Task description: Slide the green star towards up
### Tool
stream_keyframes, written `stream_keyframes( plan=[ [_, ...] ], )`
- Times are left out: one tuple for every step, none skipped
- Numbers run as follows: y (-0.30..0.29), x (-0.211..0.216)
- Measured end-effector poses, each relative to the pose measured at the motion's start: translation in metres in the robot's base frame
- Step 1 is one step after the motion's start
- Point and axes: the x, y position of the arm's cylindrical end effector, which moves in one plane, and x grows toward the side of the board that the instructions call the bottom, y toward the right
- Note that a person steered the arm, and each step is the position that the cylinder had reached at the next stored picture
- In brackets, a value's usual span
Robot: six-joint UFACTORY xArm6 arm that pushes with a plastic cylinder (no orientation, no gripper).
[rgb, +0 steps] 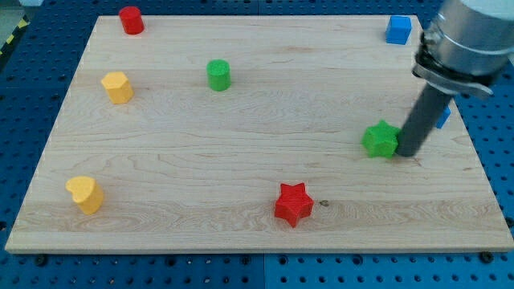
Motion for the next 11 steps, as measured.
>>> stream_keyframes(
  plan=[
    [-0.042,-0.028],
    [-0.078,-0.024],
    [-0.1,-0.003],
    [-0.101,0.029],
    [-0.118,0.046],
    [-0.145,0.037],
    [-0.154,0.017],
    [-0.153,-0.005],
    [-0.138,-0.008],
    [-0.116,-0.013],
    [-0.115,-0.038]
  ],
)
